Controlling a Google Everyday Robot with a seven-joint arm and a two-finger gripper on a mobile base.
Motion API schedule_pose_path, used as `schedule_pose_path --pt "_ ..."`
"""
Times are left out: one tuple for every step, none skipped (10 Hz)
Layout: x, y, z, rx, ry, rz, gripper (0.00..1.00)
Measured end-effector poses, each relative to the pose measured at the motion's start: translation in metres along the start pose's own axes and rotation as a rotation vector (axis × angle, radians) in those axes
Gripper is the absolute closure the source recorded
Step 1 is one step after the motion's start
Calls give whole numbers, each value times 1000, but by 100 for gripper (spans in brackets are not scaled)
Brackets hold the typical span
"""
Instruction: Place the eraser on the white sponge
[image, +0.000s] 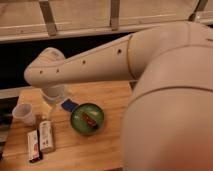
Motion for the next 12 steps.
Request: schedule_pose_path --pt "-17 21 3 -1 -5 12 20" --pt "-31 44 6 -3 -14 30 20" --pt "-43 61 10 1 -28 80 20" --pt "-47 70 14 11 -39 151 20" --pt "-50 78 17 20 -49 204 20" --pt "-54 89 21 27 -61 259 20" --pt "-57 99 23 29 -71 297 20" --pt "-58 104 25 32 -78 329 20" --pt "-59 106 26 33 -82 343 20" --pt "-59 107 26 31 -83 350 20" --pt "-60 104 25 31 -76 326 20" --pt "-61 100 24 37 -66 303 20"
